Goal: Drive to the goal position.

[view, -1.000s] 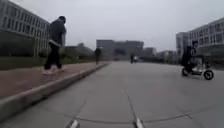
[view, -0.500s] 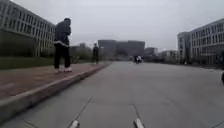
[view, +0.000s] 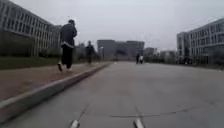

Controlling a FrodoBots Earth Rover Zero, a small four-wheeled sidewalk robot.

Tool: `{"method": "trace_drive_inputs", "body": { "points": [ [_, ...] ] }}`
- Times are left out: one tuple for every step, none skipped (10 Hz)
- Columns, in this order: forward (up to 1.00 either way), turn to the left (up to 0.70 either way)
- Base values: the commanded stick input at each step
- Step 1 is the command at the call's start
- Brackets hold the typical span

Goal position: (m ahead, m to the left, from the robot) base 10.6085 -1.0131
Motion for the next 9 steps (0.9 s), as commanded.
{"method": "trace_drive_inputs", "body": {
  "points": [
    [0.7,-0.09],
    [0.7,-0.04],
    [0.7,-0.04],
    [0.7,-0.04],
    [0.7,-0.04],
    [0.7,-0.04],
    [0.7,-0.04],
    [0.7,-0.04],
    [0.7,-0.04]
  ]
}}
